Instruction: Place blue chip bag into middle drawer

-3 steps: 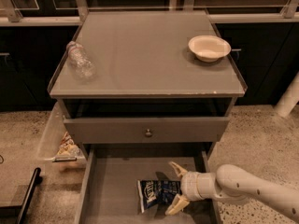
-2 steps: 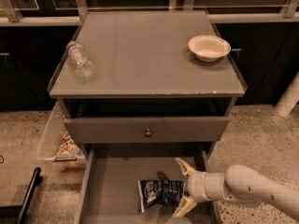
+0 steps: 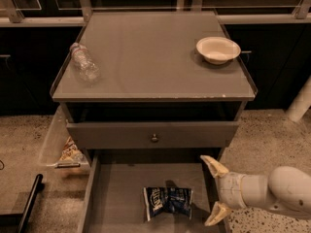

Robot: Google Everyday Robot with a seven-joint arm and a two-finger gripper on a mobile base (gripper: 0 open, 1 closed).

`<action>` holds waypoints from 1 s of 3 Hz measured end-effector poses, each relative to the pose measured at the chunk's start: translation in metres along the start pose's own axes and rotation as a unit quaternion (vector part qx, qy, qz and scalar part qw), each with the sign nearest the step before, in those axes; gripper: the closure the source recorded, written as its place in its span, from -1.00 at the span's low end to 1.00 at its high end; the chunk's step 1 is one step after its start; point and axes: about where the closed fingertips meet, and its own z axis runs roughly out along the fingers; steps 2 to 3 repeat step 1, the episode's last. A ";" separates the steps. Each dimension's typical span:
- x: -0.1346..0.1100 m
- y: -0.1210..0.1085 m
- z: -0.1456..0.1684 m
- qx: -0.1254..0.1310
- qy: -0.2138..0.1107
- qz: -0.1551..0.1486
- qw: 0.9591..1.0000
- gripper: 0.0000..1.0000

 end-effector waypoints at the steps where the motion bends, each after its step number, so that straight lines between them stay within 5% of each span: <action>1: -0.002 0.003 -0.001 -0.005 -0.002 -0.001 1.000 -1.00; 3: -0.002 0.003 -0.001 -0.005 -0.002 -0.001 1.000 -1.00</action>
Offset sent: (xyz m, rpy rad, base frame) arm 0.0000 0.0000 0.0000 0.0000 0.0000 0.0000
